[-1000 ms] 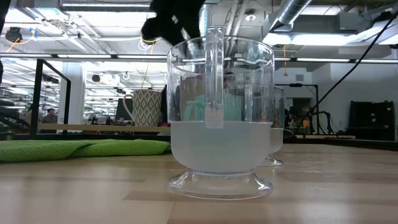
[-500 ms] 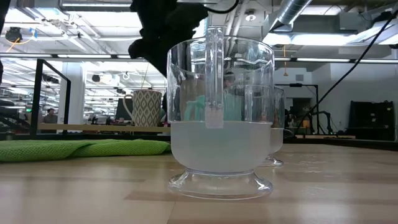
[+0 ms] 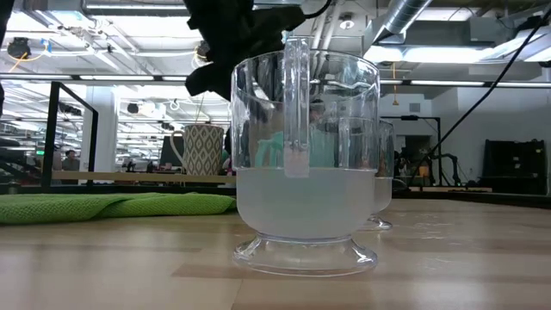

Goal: Stack small to large cups/mugs on shelf
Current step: Put the light blue mug on the shelf

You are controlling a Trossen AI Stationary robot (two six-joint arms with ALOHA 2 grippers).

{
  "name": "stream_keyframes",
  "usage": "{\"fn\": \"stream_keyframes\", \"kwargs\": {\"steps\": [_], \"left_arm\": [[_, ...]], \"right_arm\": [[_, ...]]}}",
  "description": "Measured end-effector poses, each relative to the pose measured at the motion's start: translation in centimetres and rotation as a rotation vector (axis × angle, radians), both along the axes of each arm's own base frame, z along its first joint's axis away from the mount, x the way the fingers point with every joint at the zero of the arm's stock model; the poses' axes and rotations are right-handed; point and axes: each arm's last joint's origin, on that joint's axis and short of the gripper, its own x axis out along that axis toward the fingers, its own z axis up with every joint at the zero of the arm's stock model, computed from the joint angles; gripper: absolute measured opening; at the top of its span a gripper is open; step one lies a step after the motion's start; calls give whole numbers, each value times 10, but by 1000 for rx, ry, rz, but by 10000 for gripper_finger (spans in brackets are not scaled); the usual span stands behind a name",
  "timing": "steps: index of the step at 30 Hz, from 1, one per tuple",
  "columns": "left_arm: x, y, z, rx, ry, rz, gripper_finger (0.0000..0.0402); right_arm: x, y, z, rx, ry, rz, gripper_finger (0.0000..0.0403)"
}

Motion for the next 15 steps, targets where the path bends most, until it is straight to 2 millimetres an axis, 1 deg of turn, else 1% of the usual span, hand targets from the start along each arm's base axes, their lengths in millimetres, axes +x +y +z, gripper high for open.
{"fn": "stream_keyframes", "kwargs": {"steps": [4,8,11,15], "left_arm": [[4,0,-7,32,5,31,176],[11,-1,-25,25,53,-2,176],[14,-2,-35,21,75,-1,176],[17,-3,-42,3,83,-1,176]], "right_arm": [[0,0,0,5,0,-4,175],[0,0,0,13,0,-10,175],[0,0,0,13,-1,-11,175],[0,0,0,13,-1,-11,175]]}}
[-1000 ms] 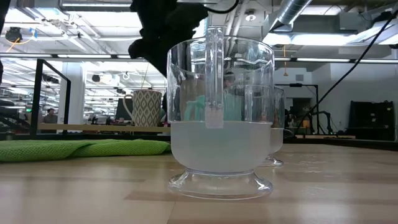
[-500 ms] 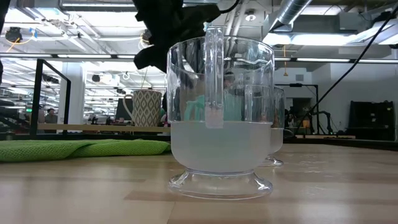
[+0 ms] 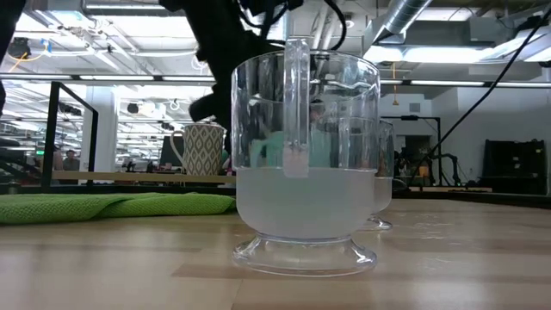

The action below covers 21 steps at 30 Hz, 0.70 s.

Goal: Stack small to large cups/mugs on shelf
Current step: Put the light blue mug on the shelf

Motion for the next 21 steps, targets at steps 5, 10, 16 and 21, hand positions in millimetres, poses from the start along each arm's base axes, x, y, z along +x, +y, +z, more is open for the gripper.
{"fn": "stream_keyframes", "kwargs": {"steps": [5,10,16,21], "left_arm": [[2,-1,-5,-39,13,-17,166],[3,-2,-8,-88,14,-15,105],[3,-3,-9,-114,21,-18,12],[7,-4,-2,-115,1,-18,8]], "right_arm": [[0,0,0,0,0,0,175],[0,0,0,-4,1,3,175],[0,0,0,-6,1,5,175],[0,0,0,-7,1,6,175]]}}
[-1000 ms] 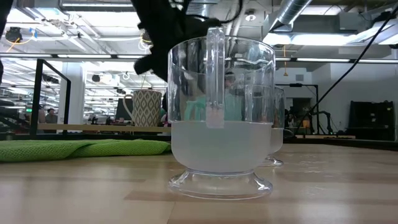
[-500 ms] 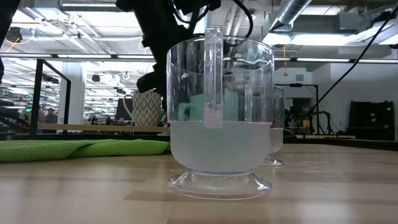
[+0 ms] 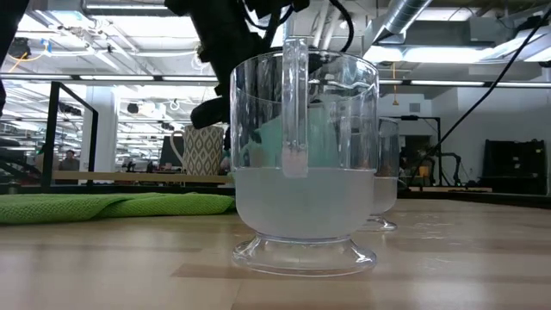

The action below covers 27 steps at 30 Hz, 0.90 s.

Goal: Stack small to large cups/mugs on shelf
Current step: Put the light blue mug on the shelf

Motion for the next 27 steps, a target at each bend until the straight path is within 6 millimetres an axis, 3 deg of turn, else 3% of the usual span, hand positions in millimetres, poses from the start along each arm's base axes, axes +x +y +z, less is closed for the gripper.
{"fn": "stream_keyframes", "kwargs": {"steps": [27], "left_arm": [[10,-3,59,39,4,-37,2]], "right_arm": [[0,0,0,1,-1,0,175]]}}
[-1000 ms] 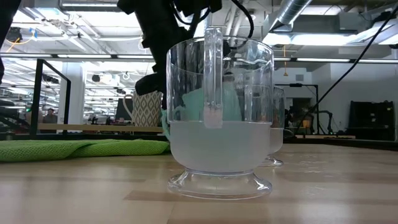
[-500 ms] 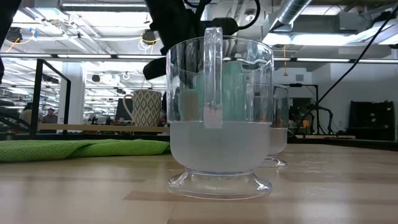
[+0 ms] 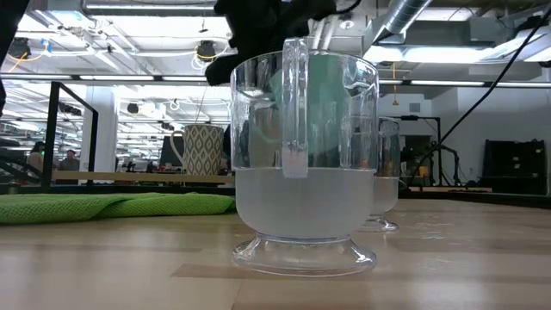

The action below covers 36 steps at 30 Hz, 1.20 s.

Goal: Stack small to large cups/mugs on shelf
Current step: Put the light blue mug on the shelf

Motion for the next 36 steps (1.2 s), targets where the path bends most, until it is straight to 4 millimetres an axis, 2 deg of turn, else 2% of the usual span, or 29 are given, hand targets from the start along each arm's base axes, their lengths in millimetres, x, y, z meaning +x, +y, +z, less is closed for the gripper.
{"fn": "stream_keyframes", "kwargs": {"steps": [4,11,17,24,28,31,36], "left_arm": [[2,-5,14,-5,-29,-16,2],[3,-16,51,5,-80,-78,2],[-8,-30,84,126,-77,-105,2],[-28,-56,107,340,-63,-110,2],[-34,-69,120,325,-103,-136,2],[-38,-77,141,213,-176,-181,2],[-53,-83,195,107,-350,-280,2]], "right_arm": [[-1,0,1,1,-3,0,175],[-7,-2,3,3,-18,0,175],[-10,-3,4,3,-24,-2,175],[-12,-3,5,5,-28,-3,175],[-12,-3,5,5,-29,-3,175],[-12,-3,5,5,-29,-3,175],[-11,-3,5,7,-36,-4,175]]}}
